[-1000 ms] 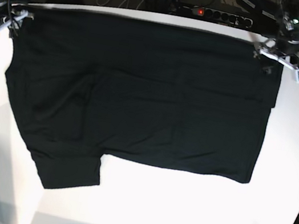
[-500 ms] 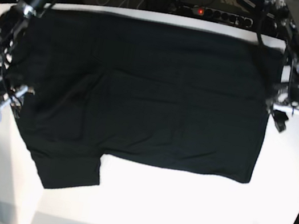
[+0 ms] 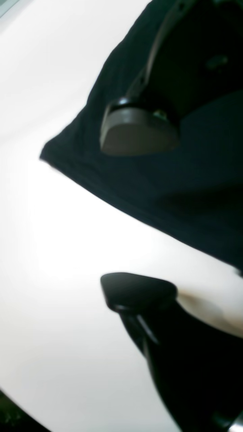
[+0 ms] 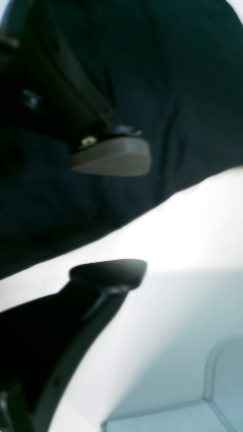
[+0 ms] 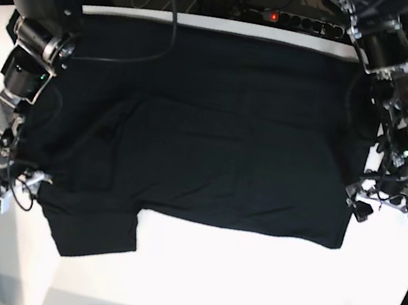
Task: Fold the T-shirt properly
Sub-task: 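Move both grippers down along the shirt sides to the hem corners, then grasp the hem corners with both grippers and pull them toward the collar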
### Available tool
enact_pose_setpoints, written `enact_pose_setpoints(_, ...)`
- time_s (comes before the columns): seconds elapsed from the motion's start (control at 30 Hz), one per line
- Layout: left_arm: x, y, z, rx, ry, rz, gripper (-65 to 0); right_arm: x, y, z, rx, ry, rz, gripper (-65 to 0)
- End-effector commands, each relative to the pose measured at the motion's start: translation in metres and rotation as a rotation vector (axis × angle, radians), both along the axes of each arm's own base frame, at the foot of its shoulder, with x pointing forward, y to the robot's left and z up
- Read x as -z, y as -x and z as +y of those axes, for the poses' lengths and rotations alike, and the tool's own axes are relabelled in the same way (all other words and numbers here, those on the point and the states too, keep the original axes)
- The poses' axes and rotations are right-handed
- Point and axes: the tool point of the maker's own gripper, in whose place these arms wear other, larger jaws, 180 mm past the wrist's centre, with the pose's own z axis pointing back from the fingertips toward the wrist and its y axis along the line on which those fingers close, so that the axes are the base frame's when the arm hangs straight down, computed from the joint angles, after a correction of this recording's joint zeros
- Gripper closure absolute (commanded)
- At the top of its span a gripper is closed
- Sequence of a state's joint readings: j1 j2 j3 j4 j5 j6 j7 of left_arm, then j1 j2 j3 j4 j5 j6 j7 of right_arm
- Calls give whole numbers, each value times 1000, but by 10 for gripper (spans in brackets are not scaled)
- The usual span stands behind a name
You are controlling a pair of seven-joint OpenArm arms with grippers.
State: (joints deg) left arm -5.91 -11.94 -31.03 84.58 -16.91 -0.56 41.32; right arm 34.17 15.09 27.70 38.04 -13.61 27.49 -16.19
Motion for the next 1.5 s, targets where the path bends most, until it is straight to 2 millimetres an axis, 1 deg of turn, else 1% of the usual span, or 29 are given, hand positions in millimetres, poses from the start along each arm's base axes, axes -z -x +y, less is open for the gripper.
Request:
enact_pose_setpoints(0.0,-13,-12,7,-2,-22,-31,-520,-21,-15,-12,21,3,-68,-400)
enact_pose_setpoints(0.07,-10,-24,11,-8,-3,-23,-521,-14,-14,-11,25,-15,-75,-400)
enact_pose_setpoints(0.13,-4,-36,10,-7,21,-12,-521,-10,-14,-8,24,-28,-82,-400)
enact_pose_setpoints(0.2,-3,-47,16,-13,5,-27,-521,-4,-12,-6,23,-40,-77,-400)
enact_pose_setpoints(0.3,5,-67,14,30,-58,-42,-521,5,-9,-1,20,-55,-57,-398)
enact_pose_setpoints(0.4,18,-82,10,69,-105,-27,-521,7,-7,0,19,-55,-52,-395)
enact_pose_setpoints(0.47,28,-88,12,71,-113,-11,-521,12,-3,0,19,-55,-38,-390)
enact_pose_setpoints(0.53,37,-94,15,64,-114,3,-521,19,3,0,20,-55,-26,-361)
enact_pose_setpoints(0.67,50,-103,16,53,-120,15,-521,23,7,1,19,-56,-17,-242)
enact_pose_setpoints(0.83,51,-112,4,111,-181,-5,-521,32,14,1,19,-56,2,-112)
enact_pose_setpoints(0.93,50,-115,-4,133,-195,-18,-521,33,16,1,20,-56,5,-58)
enact_pose_setpoints(1.07,49,-117,-7,139,-193,-21,-519,34,16,1,20,-56,6,-27)
enact_pose_setpoints(1.13,45,-121,-8,138,-193,-29,-518,36,19,1,20,-55,12,-26)
enact_pose_setpoints(1.3,46,-120,-8,140,-193,-26,-514,41,24,0,20,-55,23,-26)
enact_pose_setpoints(1.33,48,-119,-8,140,-193,-22,-500,41,24,0,20,-55,23,-26)
enact_pose_setpoints(1.37,49,-118,-8,140,-192,-18,-470,41,24,0,20,-55,23,-26)
enact_pose_setpoints(1.47,69,-106,-4,128,-178,34,-333,41,24,0,20,-55,23,-26)
